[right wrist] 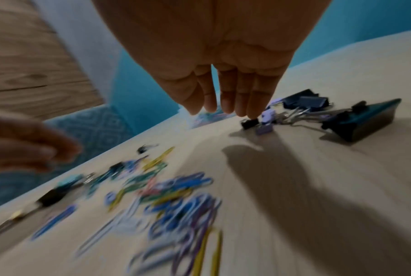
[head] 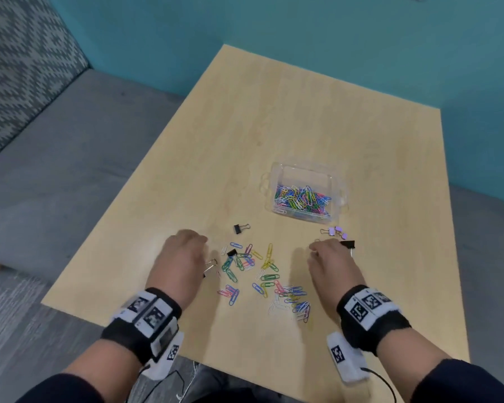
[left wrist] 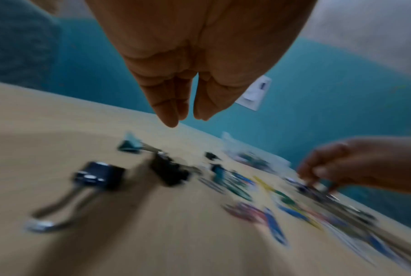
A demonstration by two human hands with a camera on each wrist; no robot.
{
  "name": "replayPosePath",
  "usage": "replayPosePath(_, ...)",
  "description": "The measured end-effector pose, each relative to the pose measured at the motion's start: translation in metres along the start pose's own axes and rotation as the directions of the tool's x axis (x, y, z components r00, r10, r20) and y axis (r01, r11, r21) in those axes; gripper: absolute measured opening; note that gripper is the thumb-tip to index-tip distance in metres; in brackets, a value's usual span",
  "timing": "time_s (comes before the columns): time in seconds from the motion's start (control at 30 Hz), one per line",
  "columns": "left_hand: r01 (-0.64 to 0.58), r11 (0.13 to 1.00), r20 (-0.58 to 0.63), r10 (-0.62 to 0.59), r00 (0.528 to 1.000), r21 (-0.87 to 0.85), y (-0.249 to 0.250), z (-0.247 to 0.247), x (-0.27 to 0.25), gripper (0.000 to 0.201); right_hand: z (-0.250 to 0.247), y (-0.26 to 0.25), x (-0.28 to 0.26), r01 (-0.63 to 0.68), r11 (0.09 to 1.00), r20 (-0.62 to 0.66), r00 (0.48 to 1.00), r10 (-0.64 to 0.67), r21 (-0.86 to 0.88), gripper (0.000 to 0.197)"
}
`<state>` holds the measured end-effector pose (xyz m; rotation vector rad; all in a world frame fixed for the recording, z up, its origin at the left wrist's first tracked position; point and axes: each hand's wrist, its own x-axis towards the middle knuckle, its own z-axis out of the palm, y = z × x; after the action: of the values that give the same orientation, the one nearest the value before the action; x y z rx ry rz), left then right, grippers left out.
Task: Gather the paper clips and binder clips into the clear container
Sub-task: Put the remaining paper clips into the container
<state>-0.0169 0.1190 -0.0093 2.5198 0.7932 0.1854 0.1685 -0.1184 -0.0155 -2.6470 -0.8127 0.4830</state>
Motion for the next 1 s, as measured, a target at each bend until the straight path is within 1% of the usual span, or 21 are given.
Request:
replayPosePath(0.07, -0.169, 0.983, 0.104, 0.161, 0.982, 0.077, 0.025, 0.014, -0.02, 0.039, 0.006, -0.009, -0.018, 0.136, 0.99, 0.064, 0.989, -0.134, -0.025, 0.029)
replayPosePath(0.13, -0.294, 0.942, 0.253, 0.249, 0.935, 0.16, 0.04, 0.037, -0.042, 0.053, 0.013, -0.016, -0.031, 0.228, 0.973, 0.098, 0.97, -0.224, -0.027, 0.03)
replayPosePath(0.17, -0.324, 0.923, 0.328, 0.247, 0.912, 0.206, 0.043, 0.047, -0.05, 0.062, 0.015, -0.018, -0.036, 0.253, 0.967, 0.098, 0.963, -0.251, -0.013, 0.029)
replayPosePath(0.2, -0.329, 0.91, 0.382, 0.219, 0.898, 0.251, 0.043, 0.056, -0.055, 0.07, 0.018, -0.02, -0.041, 0.27, 0.963, 0.092, 0.959, -0.269, 0.004, 0.029)
replayPosePath(0.23, -0.321, 0.905, 0.4, 0.194, 0.896, 0.28, 0.041, 0.063, -0.057, 0.075, 0.02, -0.02, -0.045, 0.274, 0.961, 0.089, 0.957, -0.275, 0.018, 0.028)
replayPosePath(0.3, -0.291, 0.912, 0.395, 0.162, 0.904, 0.29, 0.038, 0.069, -0.059, 0.076, 0.023, -0.018, -0.053, 0.274, 0.961, 0.084, 0.957, -0.276, 0.033, 0.029)
replayPosePath(0.33, -0.29, 0.915, 0.403, 0.163, 0.901, 0.28, 0.039, 0.069, -0.061, 0.076, 0.024, -0.017, -0.057, 0.278, 0.96, 0.083, 0.956, -0.28, 0.034, 0.03)
replayPosePath(0.4, -0.322, 0.913, 0.424, 0.195, 0.884, 0.251, 0.043, 0.07, -0.064, 0.076, 0.026, -0.012, -0.063, 0.282, 0.959, 0.079, 0.955, -0.284, 0.036, 0.031)
replayPosePath(0.47, -0.334, 0.912, 0.407, 0.218, 0.887, 0.239, 0.047, 0.071, -0.061, 0.076, 0.026, -0.007, -0.068, 0.273, 0.961, 0.075, 0.958, -0.275, 0.04, 0.032)
replayPosePath(0.53, -0.281, 0.926, 0.354, 0.182, 0.917, 0.251, 0.052, 0.069, -0.048, 0.077, 0.027, -0.003, -0.071, 0.259, 0.965, 0.079, 0.962, -0.261, 0.04, 0.033)
replayPosePath(0.6, -0.203, 0.944, 0.312, 0.118, 0.943, 0.259, 0.054, 0.067, -0.032, 0.078, 0.027, 0.0, -0.074, 0.25, 0.968, 0.095, 0.963, -0.252, 0.035, 0.033)
replayPosePath(0.63, -0.165, 0.952, 0.312, 0.08, 0.947, 0.258, 0.053, 0.067, -0.026, 0.078, 0.027, 0.001, -0.075, 0.248, 0.968, 0.101, 0.963, -0.251, 0.035, 0.033)
replayPosePath(0.7, -0.135, 0.951, 0.314, 0.043, 0.948, 0.278, 0.049, 0.065, -0.017, 0.076, 0.028, 0.002, -0.077, 0.249, 0.968, 0.102, 0.963, -0.251, 0.035, 0.033)
replayPosePath(0.77, -0.152, 0.946, 0.283, 0.068, 0.957, 0.287, 0.042, 0.062, -0.015, 0.065, 0.028, 0.003, -0.078, 0.244, 0.969, 0.095, 0.964, -0.247, 0.041, 0.033)
replayPosePath(0.8, -0.181, 0.941, 0.255, 0.107, 0.961, 0.286, 0.036, 0.061, -0.016, 0.058, 0.029, 0.003, -0.079, 0.242, 0.969, 0.092, 0.965, -0.245, 0.042, 0.033)
replayPosePath(0.83, -0.217, 0.934, 0.234, 0.153, 0.96, 0.283, 0.031, 0.059, -0.015, 0.054, 0.03, 0.004, -0.08, 0.241, 0.97, 0.091, 0.966, -0.244, 0.044, 0.033)
replayPosePath(0.87, -0.252, 0.926, 0.22, 0.193, 0.956, 0.28, 0.026, 0.056, -0.013, 0.056, 0.03, 0.004, -0.081, 0.24, 0.97, 0.091, 0.966, -0.243, 0.044, 0.033)
replayPosePath(0.93, -0.289, 0.906, 0.204, 0.233, 0.951, 0.309, 0.022, 0.051, -0.005, 0.059, 0.033, 0.005, -0.084, 0.241, 0.97, 0.099, 0.965, -0.244, 0.041, 0.032)
replayPosePath(1.0, -0.309, 0.881, 0.217, 0.243, 0.945, 0.358, 0.023, 0.047, 0.005, 0.048, 0.035, 0.005, -0.086, 0.245, 0.969, 0.105, 0.963, -0.247, 0.032, 0.031)
